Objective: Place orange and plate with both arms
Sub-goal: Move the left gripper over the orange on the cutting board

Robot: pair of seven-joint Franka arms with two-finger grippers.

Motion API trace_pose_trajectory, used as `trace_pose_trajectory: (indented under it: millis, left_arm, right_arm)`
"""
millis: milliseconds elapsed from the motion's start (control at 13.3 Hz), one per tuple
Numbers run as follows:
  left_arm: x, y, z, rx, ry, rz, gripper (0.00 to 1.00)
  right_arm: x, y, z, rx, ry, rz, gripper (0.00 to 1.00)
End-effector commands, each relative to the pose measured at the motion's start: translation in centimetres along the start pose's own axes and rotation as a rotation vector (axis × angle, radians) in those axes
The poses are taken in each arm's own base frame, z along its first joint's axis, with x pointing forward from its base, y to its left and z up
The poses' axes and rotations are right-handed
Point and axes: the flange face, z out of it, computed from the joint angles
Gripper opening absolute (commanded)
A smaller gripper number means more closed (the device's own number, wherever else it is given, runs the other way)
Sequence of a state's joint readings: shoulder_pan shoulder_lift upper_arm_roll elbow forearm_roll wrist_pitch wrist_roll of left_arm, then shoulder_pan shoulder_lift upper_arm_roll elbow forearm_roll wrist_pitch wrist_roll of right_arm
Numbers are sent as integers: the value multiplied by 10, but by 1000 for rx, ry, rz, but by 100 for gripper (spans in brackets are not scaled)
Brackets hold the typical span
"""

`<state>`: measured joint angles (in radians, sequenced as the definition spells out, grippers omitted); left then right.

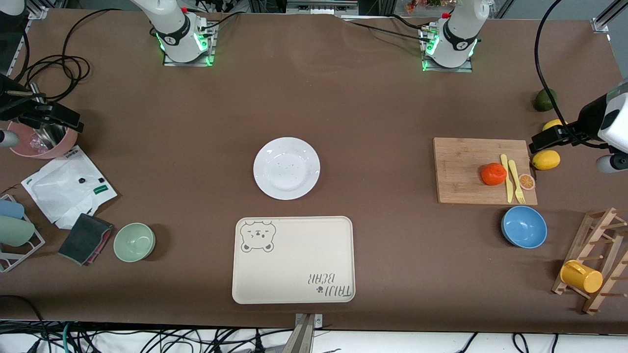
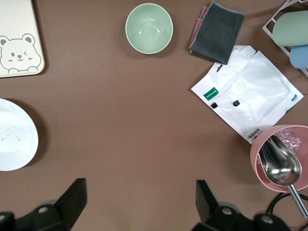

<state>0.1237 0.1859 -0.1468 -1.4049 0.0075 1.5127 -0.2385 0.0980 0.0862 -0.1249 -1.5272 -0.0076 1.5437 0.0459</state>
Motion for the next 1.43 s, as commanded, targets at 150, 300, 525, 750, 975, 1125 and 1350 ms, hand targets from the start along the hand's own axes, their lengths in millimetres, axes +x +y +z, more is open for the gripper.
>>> trace_pose_trajectory:
  millis: [150, 300, 525, 750, 975, 1125, 1350]
  left_arm:
    - [5, 3, 6, 14, -7, -26, 100]
    - [0, 11, 3, 17, 0, -62, 100]
    - [-14, 20, 7, 17, 42, -77, 100]
    - [-34, 35, 16, 26, 69, -54, 100]
    - [-42, 34, 18, 19, 83, -95, 100]
    - [-45, 33, 19, 20, 78, -99, 100]
    - [-51, 41, 12, 16, 91, -117, 100]
  right_arm:
    - [0, 0, -2, 4, 10, 8, 100]
    - [0, -1, -2, 4, 11, 8, 100]
    - [-1, -3, -2, 5, 11, 7, 100]
    - [0, -5, -2, 4, 10, 4, 100]
    - [0, -5, -2, 4, 10, 4, 100]
    - [0, -5, -2, 4, 10, 4, 100]
    - [0, -5, -2, 4, 10, 4, 100]
